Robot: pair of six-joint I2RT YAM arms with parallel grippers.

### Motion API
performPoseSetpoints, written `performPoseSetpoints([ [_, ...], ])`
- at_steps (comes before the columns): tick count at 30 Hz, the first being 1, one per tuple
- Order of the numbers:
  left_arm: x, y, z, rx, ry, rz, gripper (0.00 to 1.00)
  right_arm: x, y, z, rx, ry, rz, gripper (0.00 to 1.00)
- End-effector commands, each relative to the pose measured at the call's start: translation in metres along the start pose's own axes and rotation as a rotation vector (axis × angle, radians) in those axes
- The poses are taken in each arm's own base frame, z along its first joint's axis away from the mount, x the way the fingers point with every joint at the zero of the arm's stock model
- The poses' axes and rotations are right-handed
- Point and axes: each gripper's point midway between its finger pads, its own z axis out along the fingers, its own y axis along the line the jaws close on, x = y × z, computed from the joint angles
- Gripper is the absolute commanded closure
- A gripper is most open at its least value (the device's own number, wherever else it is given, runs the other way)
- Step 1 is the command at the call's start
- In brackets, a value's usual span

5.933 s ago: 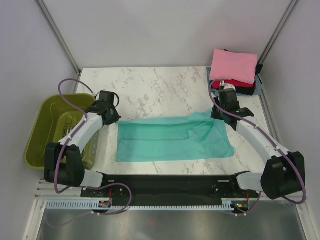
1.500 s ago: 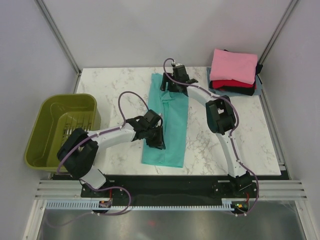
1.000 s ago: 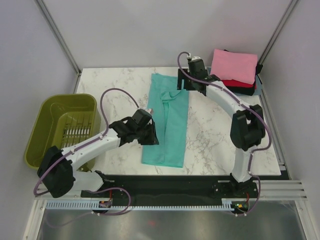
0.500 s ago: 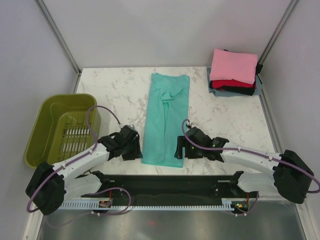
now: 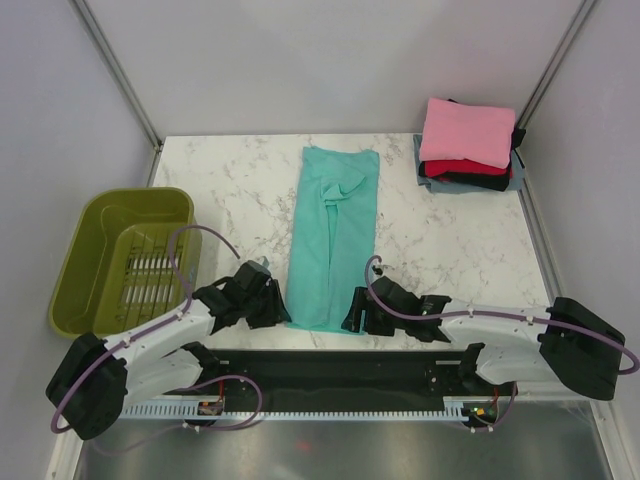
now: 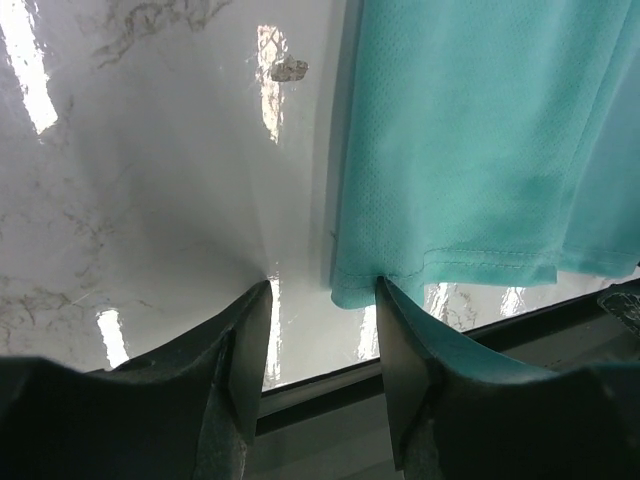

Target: Fold and stack the t-shirts

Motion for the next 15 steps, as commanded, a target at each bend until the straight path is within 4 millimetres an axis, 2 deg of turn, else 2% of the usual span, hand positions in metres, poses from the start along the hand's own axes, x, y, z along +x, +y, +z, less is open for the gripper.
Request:
performPoseSetpoints([
  [1,-0.009,-0.012,0.0,0.056,-0.047,-0.027,0.46,0.002,-0.012,0.01,0.037,-0.018,0.032,0.28],
  [7,-0.013,-0.023,-0.017,0.112,-0.069,-0.04,0.46,0.006,-0.024,0.008,0.052,-0.022,0.038,0.32],
  [11,-0.021,-0.025,-0.04,0.11,-0.109,-0.039,0.47,0.007,-0.026,0.007,0.059,-0.022,0.038,0.33],
  [15,-0.027,-0.027,-0.042,0.119,-0.143,-0.026,0.42,0.008,-0.027,0.009,0.067,-0.016,0.031,0.33],
])
